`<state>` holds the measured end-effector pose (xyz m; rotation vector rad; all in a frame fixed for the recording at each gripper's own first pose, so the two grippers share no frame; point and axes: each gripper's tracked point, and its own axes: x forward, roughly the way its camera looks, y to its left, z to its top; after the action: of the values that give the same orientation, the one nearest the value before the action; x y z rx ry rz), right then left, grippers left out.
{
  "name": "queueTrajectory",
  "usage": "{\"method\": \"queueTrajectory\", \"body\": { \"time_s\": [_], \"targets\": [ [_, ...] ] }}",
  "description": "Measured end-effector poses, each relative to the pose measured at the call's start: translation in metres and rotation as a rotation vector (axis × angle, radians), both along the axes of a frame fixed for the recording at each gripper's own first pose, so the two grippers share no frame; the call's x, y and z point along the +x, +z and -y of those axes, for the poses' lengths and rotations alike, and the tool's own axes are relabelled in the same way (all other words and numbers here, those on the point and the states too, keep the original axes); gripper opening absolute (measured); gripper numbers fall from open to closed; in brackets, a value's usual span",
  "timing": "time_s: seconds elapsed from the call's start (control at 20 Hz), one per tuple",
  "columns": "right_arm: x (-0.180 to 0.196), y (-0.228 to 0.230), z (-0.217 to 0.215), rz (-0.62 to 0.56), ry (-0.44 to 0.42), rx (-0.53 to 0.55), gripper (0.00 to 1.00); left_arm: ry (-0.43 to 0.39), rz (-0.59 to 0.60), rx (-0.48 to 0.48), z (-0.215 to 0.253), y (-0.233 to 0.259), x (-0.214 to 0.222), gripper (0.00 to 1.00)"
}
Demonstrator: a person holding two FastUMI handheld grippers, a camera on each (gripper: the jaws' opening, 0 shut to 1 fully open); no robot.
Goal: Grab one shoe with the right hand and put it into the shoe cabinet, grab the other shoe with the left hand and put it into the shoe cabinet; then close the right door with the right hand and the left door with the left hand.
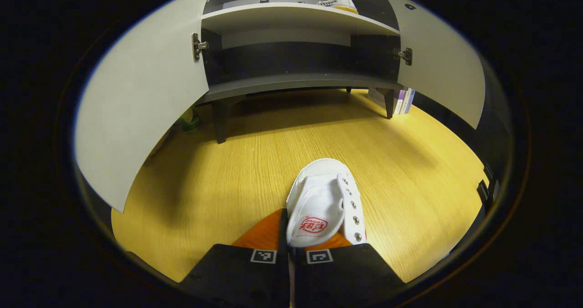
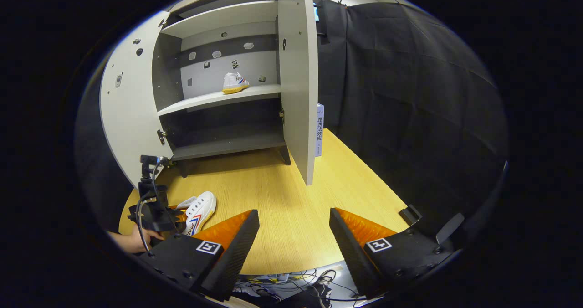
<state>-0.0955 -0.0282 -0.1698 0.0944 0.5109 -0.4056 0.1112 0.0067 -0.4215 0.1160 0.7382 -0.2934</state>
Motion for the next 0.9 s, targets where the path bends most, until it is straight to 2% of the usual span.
{"method": "queueTrajectory", "body": {
  "time_s": [0.1,0.25,0.55,0.7,0.9],
  "targets": [
    [0.002,0.007,0.004,0.023,0.013,-0.006,0.99,0.027,-0.03,-0.027,-0.001,0.005,-0.004,0.06],
    [0.004,0.014,0.014,0.029,0.038,-0.009,0.99,0.038,0.004,-0.026,0.0,0.036,-0.017,0.05],
    [0.007,0.04,0.047,0.084,0.082,-0.003,0.99,0.037,0.159,-0.014,0.013,0.158,-0.025,0.05],
    [0.014,0.054,0.069,0.129,0.102,-0.016,0.99,0.061,0.21,-0.025,0.022,0.221,-0.013,0.05],
    [0.023,0.069,0.097,0.184,0.118,-0.029,0.99,0.104,0.268,-0.049,0.032,0.298,0.029,0.05]
  ]
}}
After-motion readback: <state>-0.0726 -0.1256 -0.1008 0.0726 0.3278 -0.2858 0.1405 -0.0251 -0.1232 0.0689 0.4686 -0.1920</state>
